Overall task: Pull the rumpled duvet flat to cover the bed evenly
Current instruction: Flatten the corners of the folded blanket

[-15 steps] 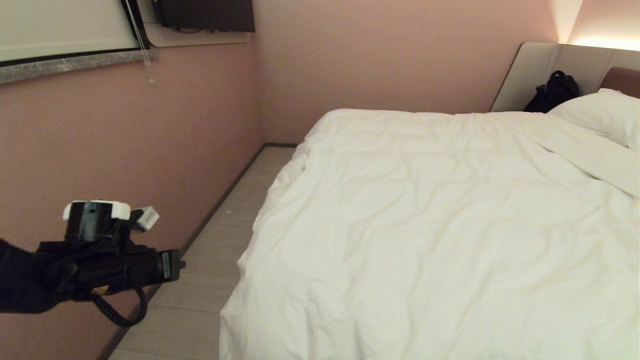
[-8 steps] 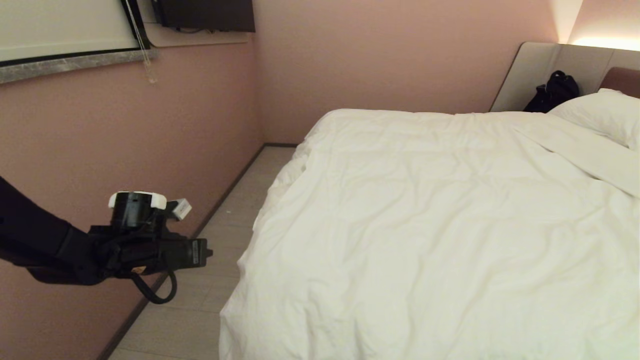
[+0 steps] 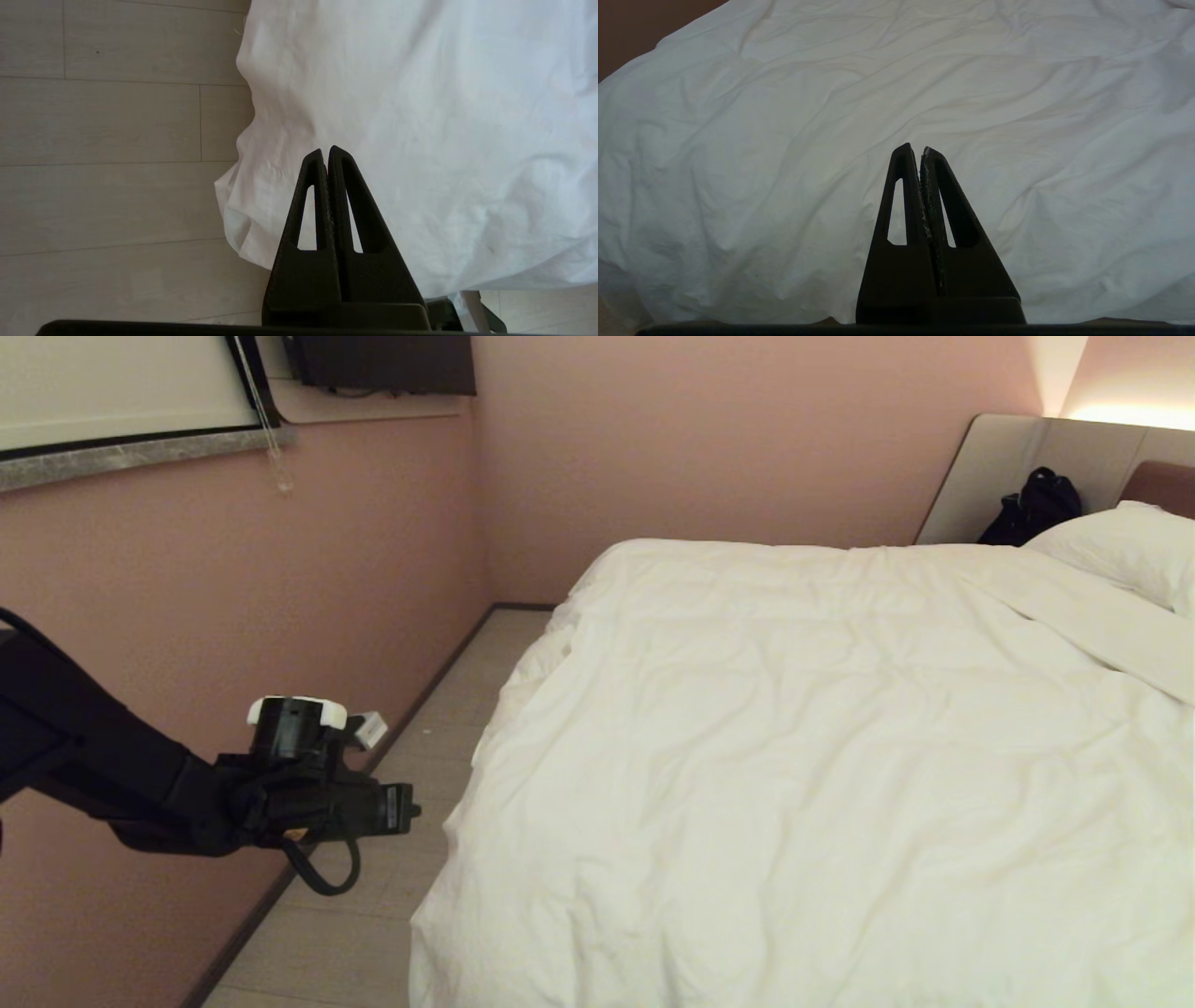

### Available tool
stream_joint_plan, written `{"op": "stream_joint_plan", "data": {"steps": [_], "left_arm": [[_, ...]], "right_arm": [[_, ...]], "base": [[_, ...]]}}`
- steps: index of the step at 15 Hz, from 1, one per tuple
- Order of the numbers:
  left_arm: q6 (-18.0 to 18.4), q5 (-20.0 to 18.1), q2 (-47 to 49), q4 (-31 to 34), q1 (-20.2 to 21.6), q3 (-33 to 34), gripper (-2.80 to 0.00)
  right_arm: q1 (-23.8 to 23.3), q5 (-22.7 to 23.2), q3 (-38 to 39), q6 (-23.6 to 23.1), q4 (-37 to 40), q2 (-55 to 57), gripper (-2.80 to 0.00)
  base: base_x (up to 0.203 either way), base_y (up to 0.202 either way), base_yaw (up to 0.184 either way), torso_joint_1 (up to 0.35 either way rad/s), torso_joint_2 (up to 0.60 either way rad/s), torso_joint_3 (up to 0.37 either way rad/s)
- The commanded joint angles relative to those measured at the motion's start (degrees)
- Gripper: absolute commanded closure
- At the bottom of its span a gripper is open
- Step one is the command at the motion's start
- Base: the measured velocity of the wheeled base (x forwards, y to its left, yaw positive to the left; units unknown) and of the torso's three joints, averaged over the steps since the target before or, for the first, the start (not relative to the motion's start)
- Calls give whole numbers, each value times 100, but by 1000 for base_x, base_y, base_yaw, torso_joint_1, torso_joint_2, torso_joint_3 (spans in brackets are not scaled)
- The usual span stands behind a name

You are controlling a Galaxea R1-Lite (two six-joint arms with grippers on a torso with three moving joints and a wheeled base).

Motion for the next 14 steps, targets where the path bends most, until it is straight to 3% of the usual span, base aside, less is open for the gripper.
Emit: {"op": "stream_joint_plan", "data": {"steps": [1, 14], "left_arm": [[-7, -13, -63, -12, -14, 55, 0], [33, 27, 703, 10, -265, -339, 0]], "right_arm": [[5, -8, -6, -1, 0, -2, 0], [5, -4, -1, -1, 0, -2, 0]], "base": [[0, 0, 0, 0, 0, 0], [0, 0, 0, 0, 0, 0]]}}
